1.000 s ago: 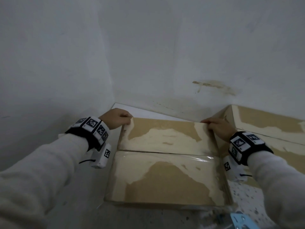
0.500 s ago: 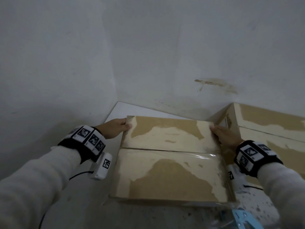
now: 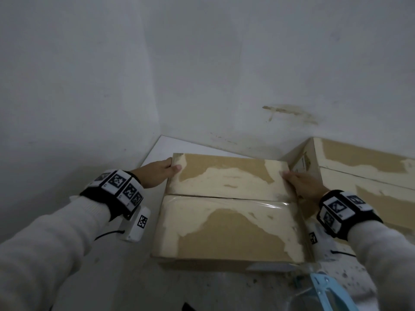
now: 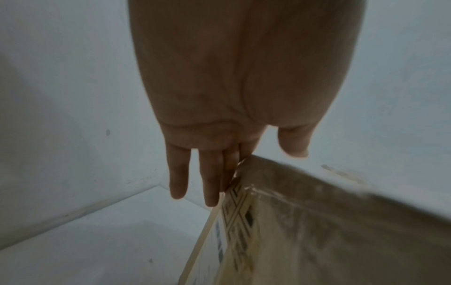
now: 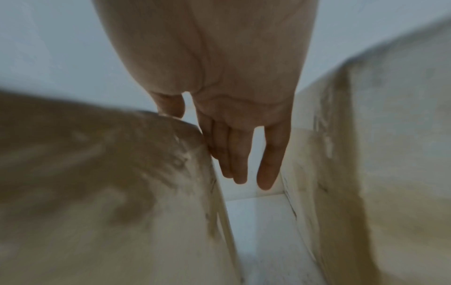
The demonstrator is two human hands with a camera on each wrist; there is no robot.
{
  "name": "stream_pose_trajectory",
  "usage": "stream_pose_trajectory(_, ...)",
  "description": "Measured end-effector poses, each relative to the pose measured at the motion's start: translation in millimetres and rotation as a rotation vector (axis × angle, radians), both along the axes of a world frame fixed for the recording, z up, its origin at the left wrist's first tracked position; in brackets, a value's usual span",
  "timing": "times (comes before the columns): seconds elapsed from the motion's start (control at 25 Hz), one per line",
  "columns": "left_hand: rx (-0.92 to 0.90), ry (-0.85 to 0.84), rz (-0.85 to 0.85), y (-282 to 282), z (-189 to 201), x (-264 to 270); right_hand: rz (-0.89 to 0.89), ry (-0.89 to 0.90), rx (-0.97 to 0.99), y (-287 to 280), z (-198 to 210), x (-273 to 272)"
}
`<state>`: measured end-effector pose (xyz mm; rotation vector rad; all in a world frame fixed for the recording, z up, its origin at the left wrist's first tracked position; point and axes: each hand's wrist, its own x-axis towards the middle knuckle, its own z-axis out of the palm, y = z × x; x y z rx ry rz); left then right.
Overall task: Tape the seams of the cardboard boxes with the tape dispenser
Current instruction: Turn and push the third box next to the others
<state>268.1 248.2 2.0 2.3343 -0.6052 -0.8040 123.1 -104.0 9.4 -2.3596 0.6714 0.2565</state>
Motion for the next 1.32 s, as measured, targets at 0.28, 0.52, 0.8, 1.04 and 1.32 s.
stream_pose_trajectory(0.28, -0.276, 0.189, 0.164, 11, -2, -69, -0.080, -0.169, 0.360, 27, -11, -71)
stream_pose_trajectory(0.52, -0.303, 0.221, 0.292, -4, -12, -75, -0.060, -0.132, 0.547, 28, -16, -73)
stream_pose_trajectory(0.8, -0.217, 0.059, 0.219, -17, -8, -29, 0.061, -0.110, 0.430, 4, -18, -18)
stream_pose_trajectory(1.04, -0.161, -0.057, 0.206, -17, 1, -37, 0.038, -0.162, 0.318, -1, -27, -23)
stream_pose_trajectory(1.32, -0.491, 0.156, 0.475, 5, -19, -86, -0.048, -0.290, 0.541, 39, -33, -94)
